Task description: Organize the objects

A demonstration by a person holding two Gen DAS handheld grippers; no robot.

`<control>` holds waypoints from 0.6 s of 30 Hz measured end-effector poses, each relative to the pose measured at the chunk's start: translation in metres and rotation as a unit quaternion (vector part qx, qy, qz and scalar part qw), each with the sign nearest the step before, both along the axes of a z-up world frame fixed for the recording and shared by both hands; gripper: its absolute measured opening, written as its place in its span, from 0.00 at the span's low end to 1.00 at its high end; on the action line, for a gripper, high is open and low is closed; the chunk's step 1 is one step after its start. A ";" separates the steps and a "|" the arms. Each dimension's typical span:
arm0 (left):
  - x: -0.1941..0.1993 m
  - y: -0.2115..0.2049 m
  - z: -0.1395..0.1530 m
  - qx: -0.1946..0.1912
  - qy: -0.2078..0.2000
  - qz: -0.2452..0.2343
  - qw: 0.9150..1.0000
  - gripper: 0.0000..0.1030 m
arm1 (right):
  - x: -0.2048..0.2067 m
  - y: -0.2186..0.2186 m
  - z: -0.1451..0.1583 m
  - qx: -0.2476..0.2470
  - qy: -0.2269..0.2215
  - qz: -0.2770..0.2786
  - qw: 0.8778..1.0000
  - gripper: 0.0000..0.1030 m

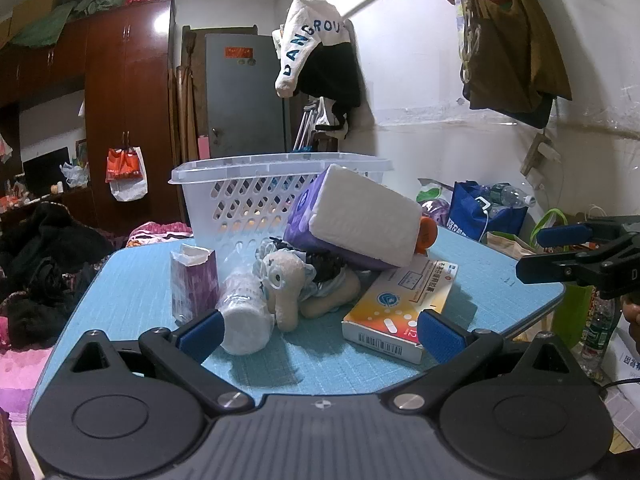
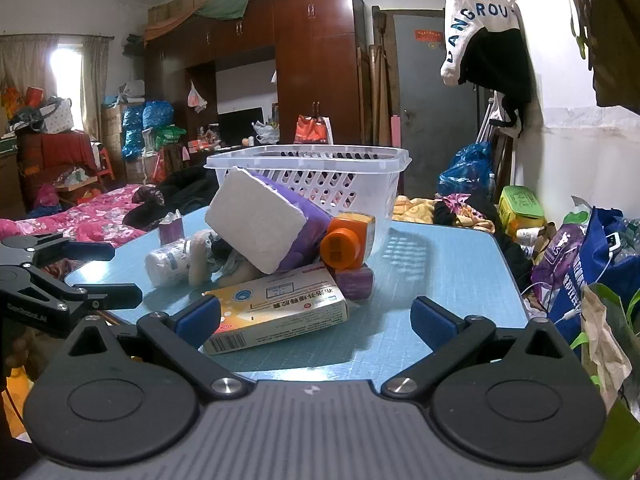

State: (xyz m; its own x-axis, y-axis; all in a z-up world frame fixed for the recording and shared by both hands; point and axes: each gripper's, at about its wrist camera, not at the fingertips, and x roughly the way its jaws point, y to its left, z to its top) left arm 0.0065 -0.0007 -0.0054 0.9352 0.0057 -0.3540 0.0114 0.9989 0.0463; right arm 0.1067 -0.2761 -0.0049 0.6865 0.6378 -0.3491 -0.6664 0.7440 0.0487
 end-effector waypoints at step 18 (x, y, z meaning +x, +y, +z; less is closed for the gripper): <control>0.002 0.003 -0.001 -0.002 0.002 0.006 1.000 1.00 | 0.001 -0.001 0.001 -0.003 0.001 -0.001 1.000 1.00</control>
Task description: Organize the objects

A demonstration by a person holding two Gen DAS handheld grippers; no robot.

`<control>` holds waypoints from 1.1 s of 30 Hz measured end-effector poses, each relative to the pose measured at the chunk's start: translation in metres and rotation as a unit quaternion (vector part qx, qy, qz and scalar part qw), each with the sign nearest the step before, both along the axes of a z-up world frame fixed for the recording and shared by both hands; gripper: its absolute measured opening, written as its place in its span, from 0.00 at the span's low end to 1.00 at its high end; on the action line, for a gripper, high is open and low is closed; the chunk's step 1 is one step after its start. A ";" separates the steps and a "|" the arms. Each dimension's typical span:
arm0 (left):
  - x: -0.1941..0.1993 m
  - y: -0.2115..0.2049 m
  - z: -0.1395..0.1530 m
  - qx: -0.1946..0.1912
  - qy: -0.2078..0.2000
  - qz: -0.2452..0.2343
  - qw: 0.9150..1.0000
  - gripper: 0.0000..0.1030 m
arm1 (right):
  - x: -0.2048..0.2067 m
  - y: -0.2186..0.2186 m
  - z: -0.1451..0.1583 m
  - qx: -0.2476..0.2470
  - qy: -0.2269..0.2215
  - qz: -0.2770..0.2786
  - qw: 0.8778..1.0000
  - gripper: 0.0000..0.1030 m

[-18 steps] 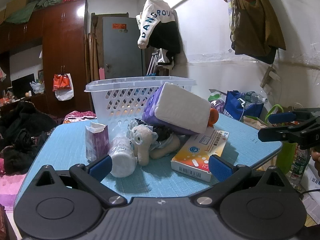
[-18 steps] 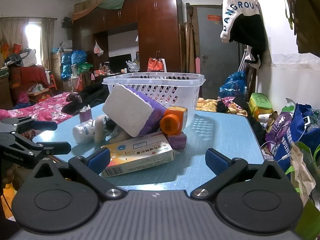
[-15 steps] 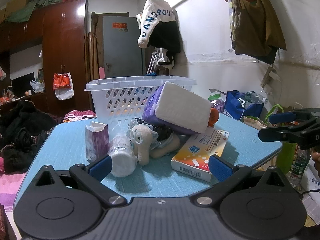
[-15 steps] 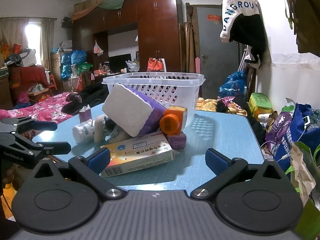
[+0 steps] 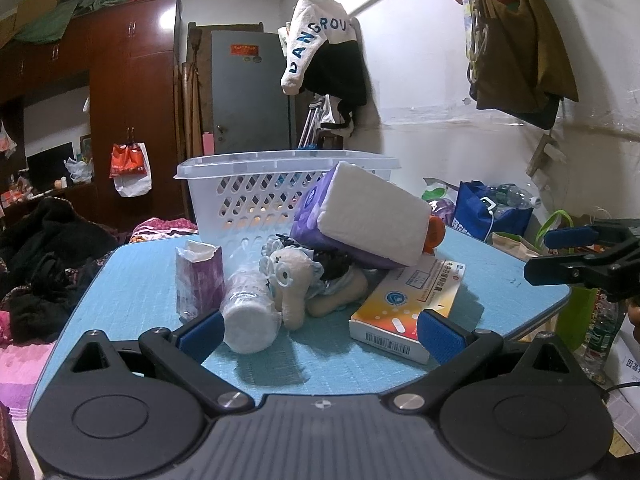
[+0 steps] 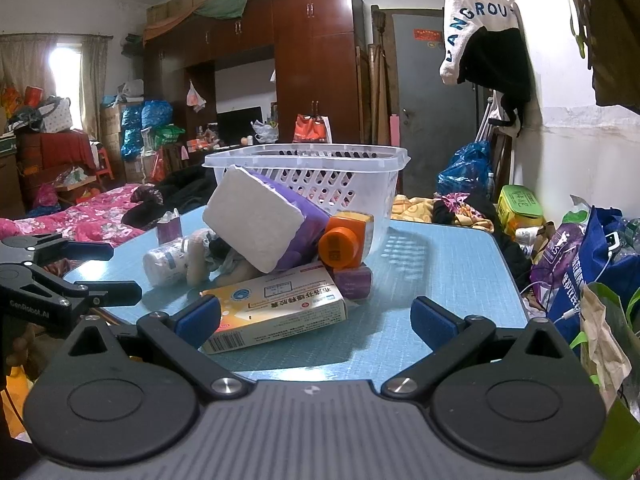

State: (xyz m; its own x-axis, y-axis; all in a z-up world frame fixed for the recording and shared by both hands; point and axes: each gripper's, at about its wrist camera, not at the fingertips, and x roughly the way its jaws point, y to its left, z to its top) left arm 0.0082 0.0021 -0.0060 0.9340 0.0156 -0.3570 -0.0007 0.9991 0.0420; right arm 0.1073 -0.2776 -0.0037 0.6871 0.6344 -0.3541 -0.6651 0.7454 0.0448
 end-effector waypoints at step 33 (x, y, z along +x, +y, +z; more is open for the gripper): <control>0.005 0.001 -0.003 -0.001 0.005 0.003 1.000 1.00 | 0.005 0.001 -0.002 -0.007 0.007 -0.002 1.000 1.00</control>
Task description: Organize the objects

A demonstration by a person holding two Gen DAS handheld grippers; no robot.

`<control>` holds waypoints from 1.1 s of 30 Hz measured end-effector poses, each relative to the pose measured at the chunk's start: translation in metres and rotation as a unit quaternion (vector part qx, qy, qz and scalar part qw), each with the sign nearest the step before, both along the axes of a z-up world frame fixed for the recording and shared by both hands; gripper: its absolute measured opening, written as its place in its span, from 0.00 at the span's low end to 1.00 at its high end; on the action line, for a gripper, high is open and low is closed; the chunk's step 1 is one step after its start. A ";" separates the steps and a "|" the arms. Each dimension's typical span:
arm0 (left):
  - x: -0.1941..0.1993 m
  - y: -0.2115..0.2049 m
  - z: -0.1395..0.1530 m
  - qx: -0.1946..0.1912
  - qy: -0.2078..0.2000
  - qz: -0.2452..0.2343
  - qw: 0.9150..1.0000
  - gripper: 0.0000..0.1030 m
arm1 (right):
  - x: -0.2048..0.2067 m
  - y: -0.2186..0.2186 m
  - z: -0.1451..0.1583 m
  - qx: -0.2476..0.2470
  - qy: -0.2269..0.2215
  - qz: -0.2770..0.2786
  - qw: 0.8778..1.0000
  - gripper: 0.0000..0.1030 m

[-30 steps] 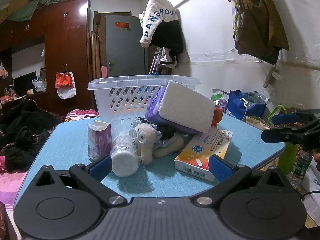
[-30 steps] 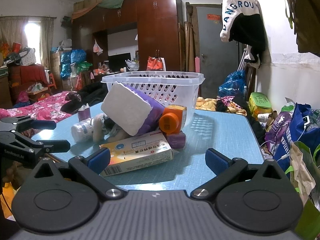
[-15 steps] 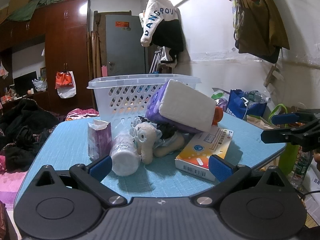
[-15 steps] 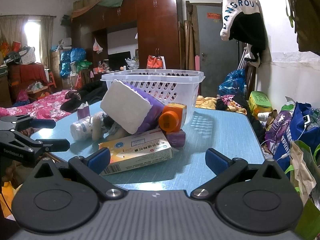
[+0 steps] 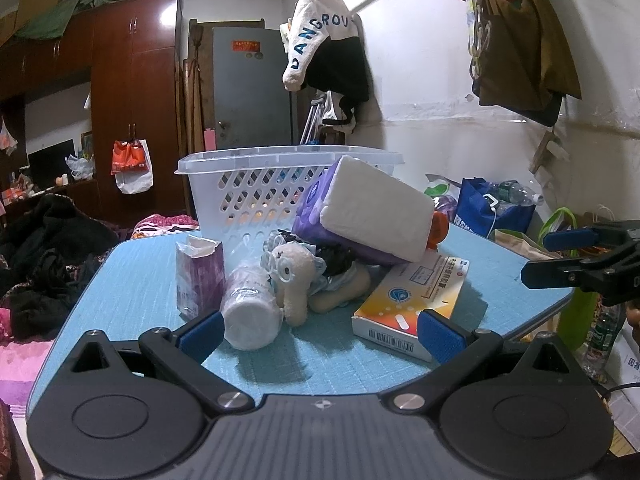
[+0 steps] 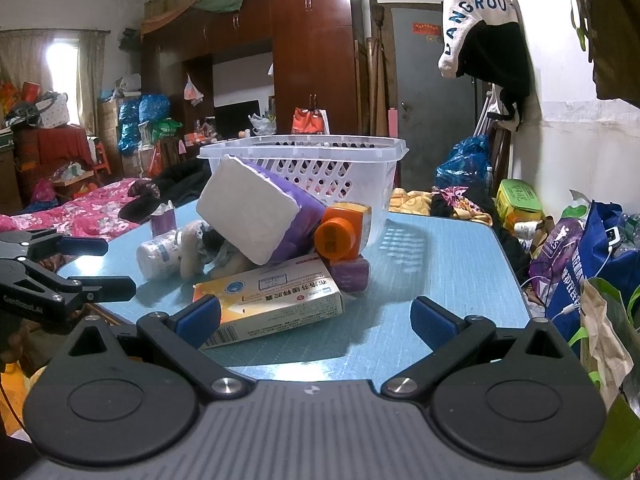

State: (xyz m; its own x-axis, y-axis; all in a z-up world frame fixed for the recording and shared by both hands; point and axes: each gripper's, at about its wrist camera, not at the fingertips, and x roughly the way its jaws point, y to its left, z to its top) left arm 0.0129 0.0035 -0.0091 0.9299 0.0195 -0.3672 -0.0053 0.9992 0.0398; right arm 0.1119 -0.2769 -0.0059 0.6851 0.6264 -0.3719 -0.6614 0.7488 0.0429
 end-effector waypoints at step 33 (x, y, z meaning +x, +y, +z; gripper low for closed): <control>-0.020 0.014 0.010 0.033 -0.126 0.071 0.989 1.00 | 0.012 -0.004 -0.011 0.069 -0.065 -0.086 0.992 1.00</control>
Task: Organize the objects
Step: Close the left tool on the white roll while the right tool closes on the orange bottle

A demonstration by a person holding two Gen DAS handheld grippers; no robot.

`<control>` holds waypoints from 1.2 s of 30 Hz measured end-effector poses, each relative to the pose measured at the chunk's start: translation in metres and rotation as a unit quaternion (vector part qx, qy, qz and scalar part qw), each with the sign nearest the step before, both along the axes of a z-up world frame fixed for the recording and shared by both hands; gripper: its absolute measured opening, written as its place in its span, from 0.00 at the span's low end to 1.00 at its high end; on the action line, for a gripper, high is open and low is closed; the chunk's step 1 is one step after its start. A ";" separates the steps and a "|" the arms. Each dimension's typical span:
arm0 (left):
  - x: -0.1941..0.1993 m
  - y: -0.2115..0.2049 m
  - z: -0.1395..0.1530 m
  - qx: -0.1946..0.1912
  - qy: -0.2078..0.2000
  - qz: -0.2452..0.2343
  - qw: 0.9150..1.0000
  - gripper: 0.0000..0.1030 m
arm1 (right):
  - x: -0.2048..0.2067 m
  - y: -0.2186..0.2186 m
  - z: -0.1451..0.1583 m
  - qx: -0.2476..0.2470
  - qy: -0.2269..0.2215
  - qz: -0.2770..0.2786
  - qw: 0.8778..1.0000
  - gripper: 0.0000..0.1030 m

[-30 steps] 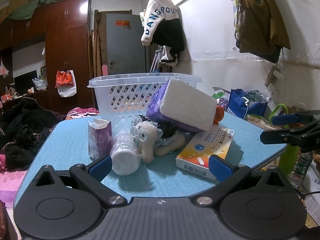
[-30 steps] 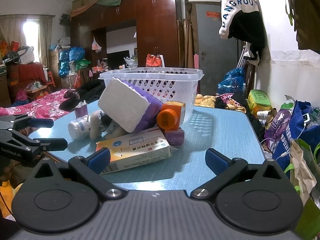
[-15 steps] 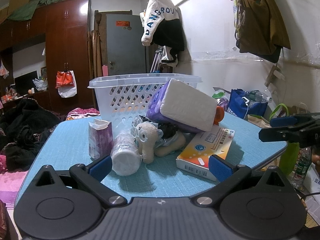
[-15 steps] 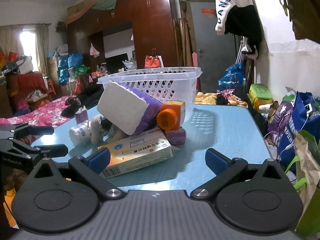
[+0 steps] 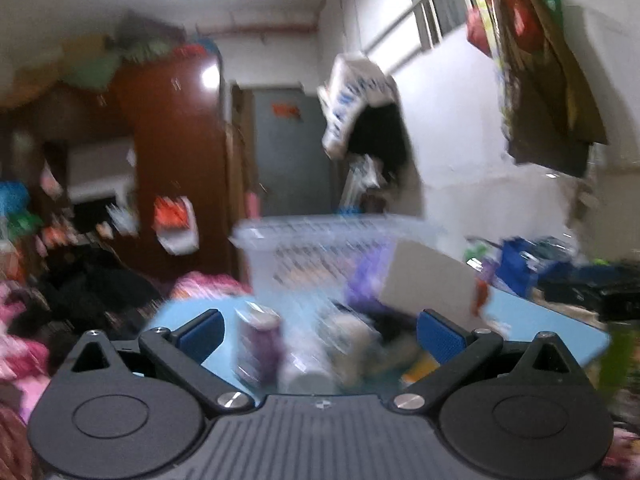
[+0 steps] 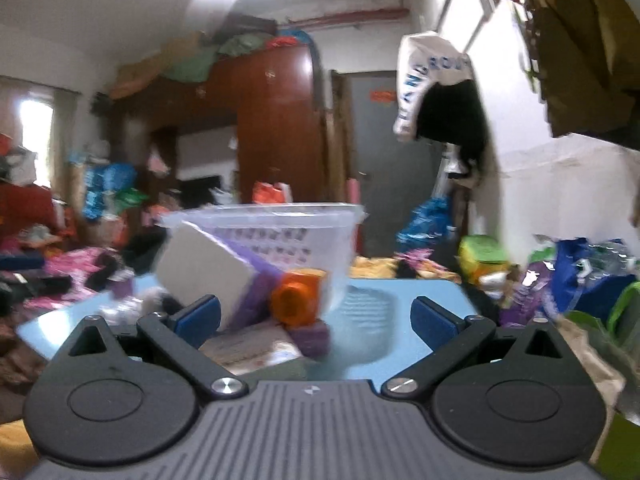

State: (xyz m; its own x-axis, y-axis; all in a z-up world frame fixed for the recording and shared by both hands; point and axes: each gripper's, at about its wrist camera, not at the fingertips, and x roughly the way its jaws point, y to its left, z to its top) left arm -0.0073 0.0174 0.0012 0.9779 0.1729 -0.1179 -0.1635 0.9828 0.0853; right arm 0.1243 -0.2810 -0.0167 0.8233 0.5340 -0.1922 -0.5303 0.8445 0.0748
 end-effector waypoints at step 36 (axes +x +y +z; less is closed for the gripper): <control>0.045 0.027 -0.048 0.030 0.060 -0.016 0.998 0.91 | 0.055 0.043 -0.010 -0.056 0.026 0.092 0.994 0.68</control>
State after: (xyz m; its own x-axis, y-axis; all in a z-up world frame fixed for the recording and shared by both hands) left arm 0.0377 0.0446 -0.0465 0.9624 0.1524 -0.2250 -0.1176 0.9800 0.1606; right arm 0.1794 -0.2376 -0.0272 0.7009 0.6479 -0.2984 -0.6749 0.7377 0.0165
